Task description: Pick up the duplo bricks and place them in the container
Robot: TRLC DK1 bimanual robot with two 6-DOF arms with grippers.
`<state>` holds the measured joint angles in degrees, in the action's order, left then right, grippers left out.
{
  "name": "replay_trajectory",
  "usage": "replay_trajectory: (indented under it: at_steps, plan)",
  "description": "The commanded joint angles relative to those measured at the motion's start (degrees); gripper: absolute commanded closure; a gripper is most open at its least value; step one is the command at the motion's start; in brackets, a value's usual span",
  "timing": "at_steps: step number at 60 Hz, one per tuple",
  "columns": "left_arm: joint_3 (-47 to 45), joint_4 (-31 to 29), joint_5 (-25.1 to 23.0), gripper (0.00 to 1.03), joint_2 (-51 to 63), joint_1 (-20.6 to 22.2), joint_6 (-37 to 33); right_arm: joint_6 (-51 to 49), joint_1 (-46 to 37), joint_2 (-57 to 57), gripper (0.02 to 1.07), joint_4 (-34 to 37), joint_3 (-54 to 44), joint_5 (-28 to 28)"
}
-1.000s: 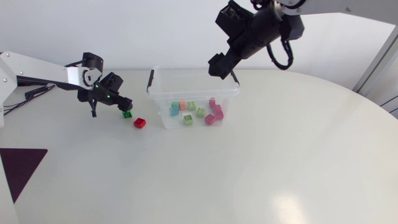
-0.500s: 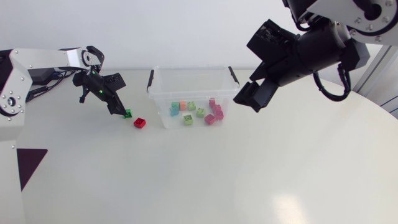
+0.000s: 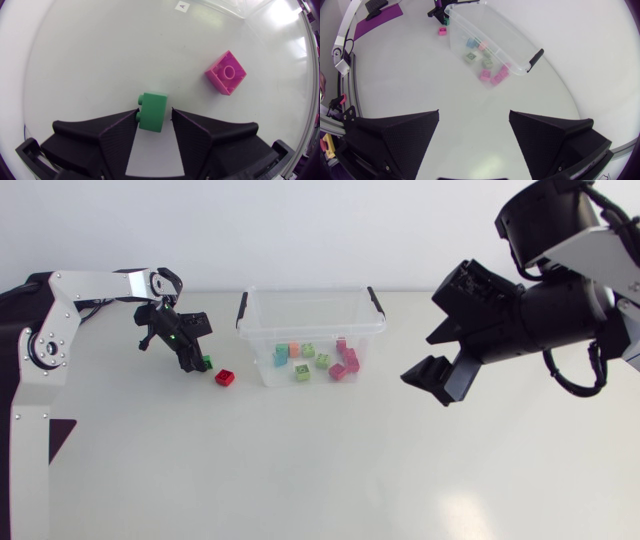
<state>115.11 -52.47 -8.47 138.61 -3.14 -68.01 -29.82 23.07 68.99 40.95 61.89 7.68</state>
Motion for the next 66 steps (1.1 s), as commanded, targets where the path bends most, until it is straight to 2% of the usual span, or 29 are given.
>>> replay_trajectory:
  at_steps: [1, 6, 15, 25, 41, 55, 66]
  plan:
    - [2.4, -2.02, 0.3, 0.78, 0.96, 0.24, -1.43, 0.03, -0.39, -1.14, 0.06, -1.49, -3.79, 0.58]
    - [2.66, -3.52, -0.23, 0.79, -1.06, -0.03, -0.55, 0.2, -0.39, -1.67, 0.06, -2.72, -5.55, 0.84]
    - [0.55, -6.07, -5.77, 0.79, -7.91, -0.82, 0.51, 1.0, -0.39, -2.81, 0.06, -5.09, -9.86, 1.28]
    - [-3.14, -6.16, -9.9, 0.79, -16.0, -0.73, 2.27, 1.7, -1.54, -5.45, 0.06, -7.81, -14.43, 1.28]
    - [-2.52, -5.36, -16.58, 0.79, -24.96, 1.91, 12.02, 3.11, -8.04, -15.11, 0.06, -14.05, -21.46, 0.84]
    - [-4.81, 1.05, -18.07, 0.79, -29.27, 6.92, 22.66, 3.46, -14.63, -23.29, 0.06, -16.87, -24.89, 0.67]
    - [-7.27, 7.56, -18.16, 0.79, -29.62, 11.57, 29.42, 4.95, -20.7, -30.67, 0.06, -22.93, -29.63, -0.12]
